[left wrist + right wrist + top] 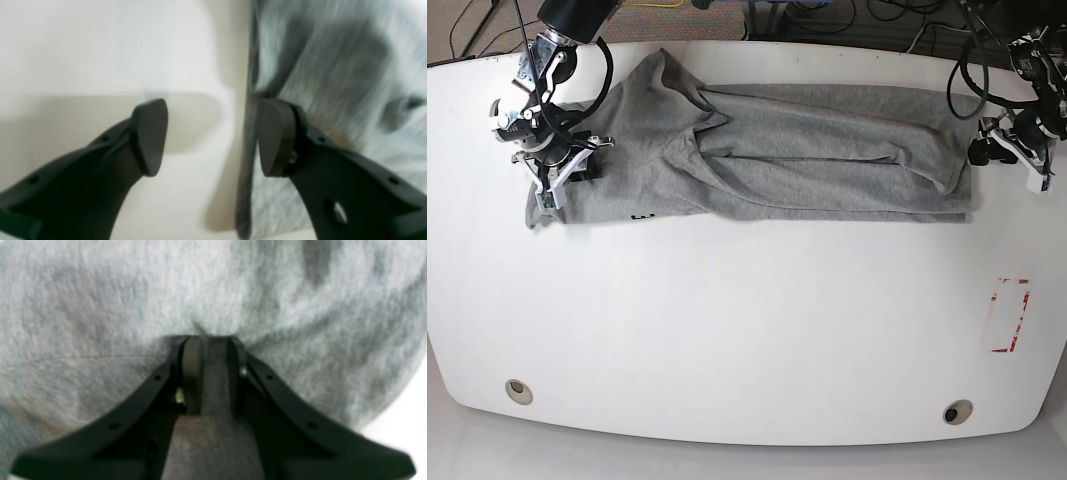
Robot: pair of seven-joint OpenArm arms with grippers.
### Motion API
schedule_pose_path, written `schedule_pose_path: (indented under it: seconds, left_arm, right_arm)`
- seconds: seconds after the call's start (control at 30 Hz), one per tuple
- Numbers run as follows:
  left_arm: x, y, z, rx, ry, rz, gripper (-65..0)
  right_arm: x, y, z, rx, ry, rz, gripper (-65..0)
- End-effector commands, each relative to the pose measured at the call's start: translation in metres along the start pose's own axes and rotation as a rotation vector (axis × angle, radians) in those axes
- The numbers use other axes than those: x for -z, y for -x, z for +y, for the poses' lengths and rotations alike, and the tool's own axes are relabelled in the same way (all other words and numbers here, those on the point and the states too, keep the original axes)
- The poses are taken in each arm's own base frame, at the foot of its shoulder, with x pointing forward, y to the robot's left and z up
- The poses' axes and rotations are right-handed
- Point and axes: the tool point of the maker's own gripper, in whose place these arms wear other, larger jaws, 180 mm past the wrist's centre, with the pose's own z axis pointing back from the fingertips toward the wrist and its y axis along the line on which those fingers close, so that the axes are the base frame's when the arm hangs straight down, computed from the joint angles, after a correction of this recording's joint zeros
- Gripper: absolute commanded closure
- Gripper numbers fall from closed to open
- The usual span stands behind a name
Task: Layout the t-shirt on the table in an organized manner, then fold the t-shirt properly
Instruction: 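Lower the left gripper and pinch the grey strip end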
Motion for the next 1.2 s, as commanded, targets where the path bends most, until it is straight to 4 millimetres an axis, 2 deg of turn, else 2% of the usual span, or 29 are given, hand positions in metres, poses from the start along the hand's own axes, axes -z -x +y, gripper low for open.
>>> schedule_pose_path:
  seconds: [0.0, 0.13, 0.3, 0.57, 0.97, 1.17]
  left_arm:
    - [0.004, 0.008, -0.004, -0.004, 0.029, 0.035, -40.0]
    - [0.010, 0.007, -0.018, 0.027, 0.082, 0.057, -39.9]
    - [0.015, 0.019, -0.038, 0.046, 0.149, 0.101, -39.9]
    - [0.019, 0.021, -0.056, 0.056, 0.192, 0.107, -39.7]
    - [0.020, 0.016, -0.058, 0.052, 0.195, 0.089, -39.6]
    - [0.022, 0.003, -0.059, 0.049, 0.199, 0.041, -39.6]
  right_arm:
    - [-0.001, 0.019, -0.007, -0.014, 0.032, 0.095, -12.2]
    - [-0.001, 0.019, -0.007, -0.015, 0.033, 0.094, -12.2]
    - [-0.001, 0.019, -0.007, -0.015, 0.033, 0.095, -12.2]
    - [-0.001, 0.020, -0.007, -0.013, 0.031, 0.097, -12.2]
    - [-0.001, 0.020, -0.007, -0.013, 0.030, 0.097, -12.2]
    - [-0.002, 0.024, -0.007, -0.013, 0.030, 0.104, -12.2]
